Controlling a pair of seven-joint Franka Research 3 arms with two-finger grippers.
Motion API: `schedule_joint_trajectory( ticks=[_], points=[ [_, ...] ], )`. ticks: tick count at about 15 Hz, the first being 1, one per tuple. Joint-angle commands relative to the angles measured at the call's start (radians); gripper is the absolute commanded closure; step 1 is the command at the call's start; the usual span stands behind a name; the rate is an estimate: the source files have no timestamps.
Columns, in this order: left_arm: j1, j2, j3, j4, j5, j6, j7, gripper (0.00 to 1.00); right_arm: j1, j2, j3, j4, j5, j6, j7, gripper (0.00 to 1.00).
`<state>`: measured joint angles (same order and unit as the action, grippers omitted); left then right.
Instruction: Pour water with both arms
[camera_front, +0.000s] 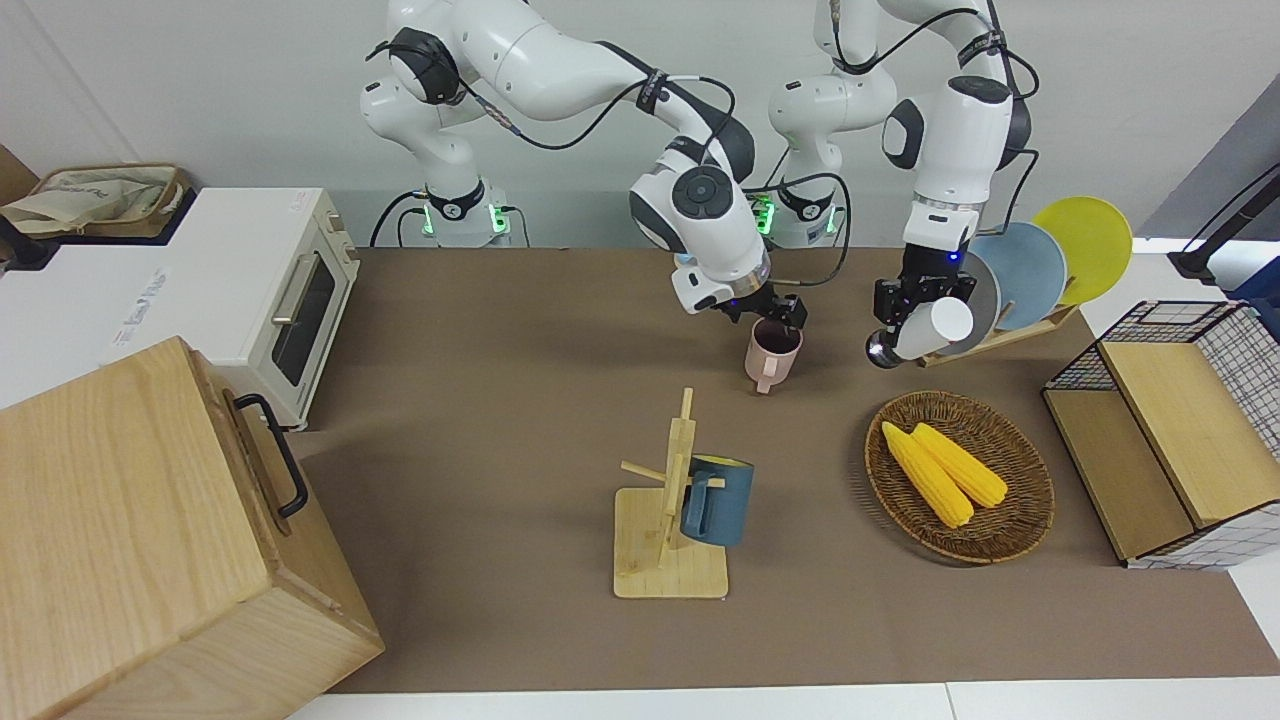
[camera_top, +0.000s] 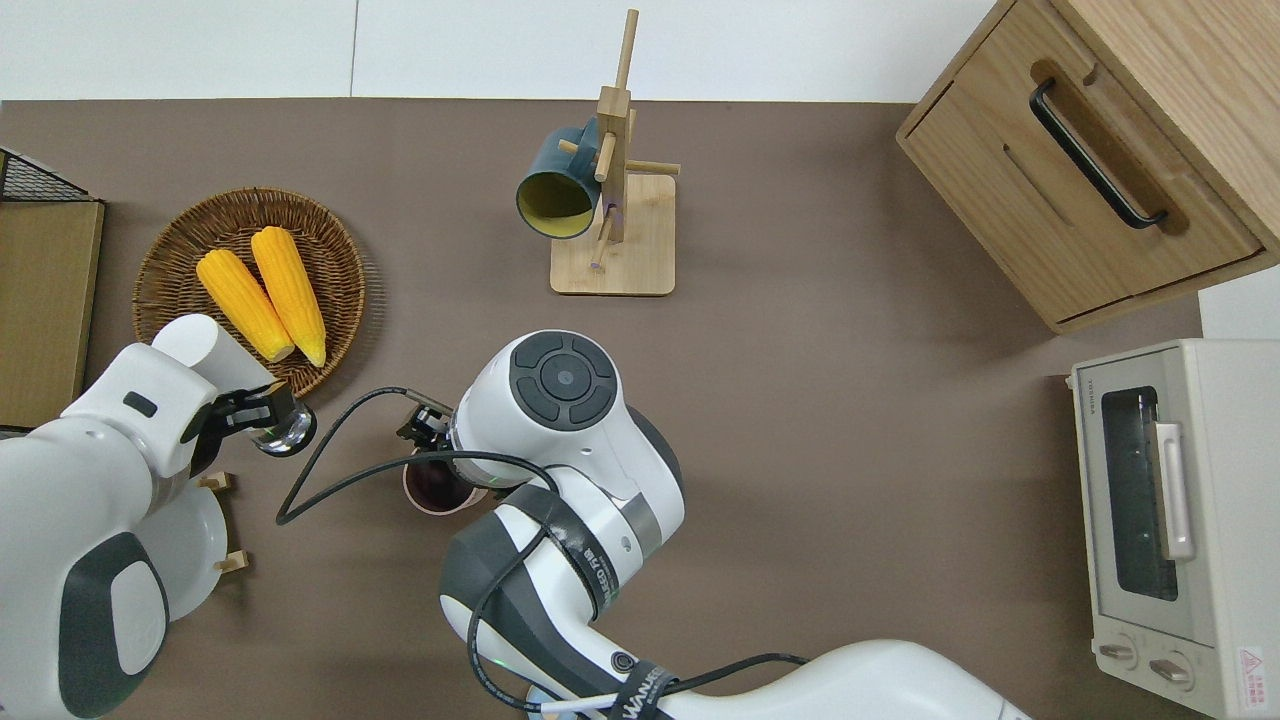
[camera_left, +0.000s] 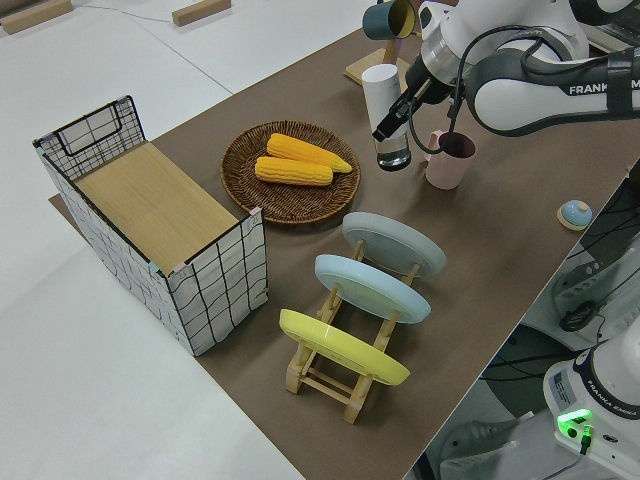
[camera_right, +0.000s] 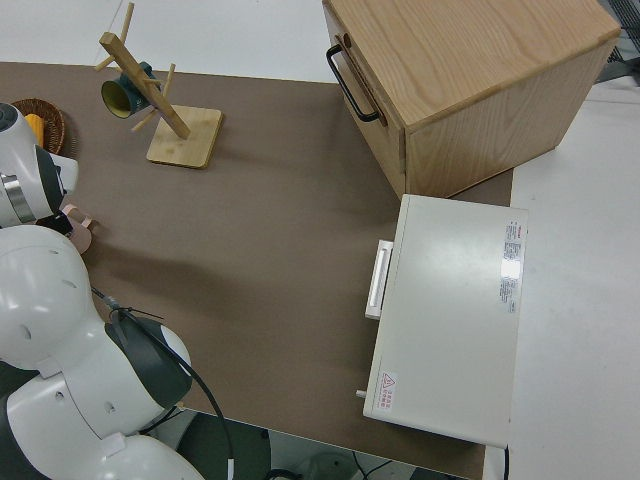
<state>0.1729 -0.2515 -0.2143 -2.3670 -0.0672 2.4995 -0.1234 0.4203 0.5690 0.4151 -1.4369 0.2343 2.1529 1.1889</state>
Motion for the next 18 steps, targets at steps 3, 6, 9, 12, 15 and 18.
schedule_joint_trajectory(
  ticks=[3,6,9,12,15,18],
  points=[
    [-0.058,-0.049,0.006,-0.047,0.010,0.012,-0.024,1.00,-0.092,-0.150,-0.010,-0.054,0.068,-0.100,-0.020,0.009],
    [-0.087,-0.086,0.006,-0.090,0.010,-0.008,-0.024,1.00,-0.175,-0.240,-0.013,-0.088,0.066,-0.212,-0.132,0.009],
    [-0.108,-0.139,0.006,-0.106,0.009,-0.089,-0.024,1.00,-0.222,-0.303,-0.045,-0.105,0.040,-0.286,-0.218,0.009],
    [-0.145,-0.187,0.007,-0.109,0.001,-0.180,-0.024,1.00,-0.265,-0.360,-0.100,-0.129,-0.004,-0.364,-0.394,0.009],
    [-0.177,-0.215,0.007,-0.110,-0.011,-0.240,-0.024,1.00,-0.267,-0.392,-0.188,-0.138,-0.004,-0.424,-0.549,0.009],
    [-0.197,-0.239,0.007,-0.115,-0.029,-0.307,-0.024,1.00,-0.296,-0.443,-0.246,-0.180,-0.071,-0.446,-0.731,0.009]
  ],
)
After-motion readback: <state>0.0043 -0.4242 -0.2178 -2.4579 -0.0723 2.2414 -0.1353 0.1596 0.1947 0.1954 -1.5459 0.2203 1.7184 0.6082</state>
